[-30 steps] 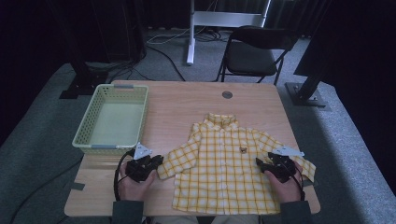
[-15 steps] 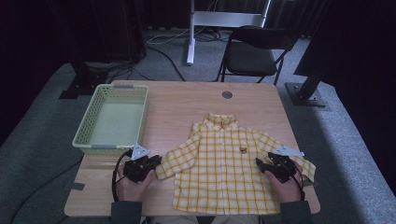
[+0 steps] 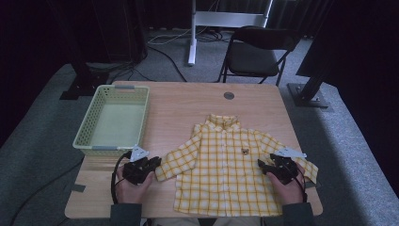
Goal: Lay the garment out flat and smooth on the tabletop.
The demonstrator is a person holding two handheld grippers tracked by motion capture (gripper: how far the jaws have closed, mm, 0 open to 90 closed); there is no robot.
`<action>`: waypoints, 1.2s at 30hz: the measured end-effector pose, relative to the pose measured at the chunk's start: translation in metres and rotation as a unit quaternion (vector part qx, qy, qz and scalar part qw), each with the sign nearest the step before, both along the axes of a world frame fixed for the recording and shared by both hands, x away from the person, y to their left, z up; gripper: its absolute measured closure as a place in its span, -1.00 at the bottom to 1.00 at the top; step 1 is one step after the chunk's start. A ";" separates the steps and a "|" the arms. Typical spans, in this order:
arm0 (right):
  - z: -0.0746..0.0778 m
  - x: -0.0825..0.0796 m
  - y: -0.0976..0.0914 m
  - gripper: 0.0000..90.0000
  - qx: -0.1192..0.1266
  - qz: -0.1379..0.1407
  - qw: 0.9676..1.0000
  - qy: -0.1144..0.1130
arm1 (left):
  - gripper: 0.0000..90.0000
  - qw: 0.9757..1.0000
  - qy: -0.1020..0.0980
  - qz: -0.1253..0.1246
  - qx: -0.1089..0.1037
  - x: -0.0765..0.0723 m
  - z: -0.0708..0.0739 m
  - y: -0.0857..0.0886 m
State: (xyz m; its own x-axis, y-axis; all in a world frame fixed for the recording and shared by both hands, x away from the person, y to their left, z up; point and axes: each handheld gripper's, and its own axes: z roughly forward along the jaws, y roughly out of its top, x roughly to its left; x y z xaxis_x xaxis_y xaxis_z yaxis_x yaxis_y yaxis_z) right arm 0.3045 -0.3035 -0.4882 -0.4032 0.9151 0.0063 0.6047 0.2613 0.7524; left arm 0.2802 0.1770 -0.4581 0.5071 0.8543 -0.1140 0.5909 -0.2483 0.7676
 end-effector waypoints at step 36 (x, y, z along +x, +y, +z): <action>0.000 0.000 0.000 -0.16 0.000 0.000 1.000 0.000 | 0.84 1.000 -0.002 0.013 -0.004 -0.003 0.002 0.012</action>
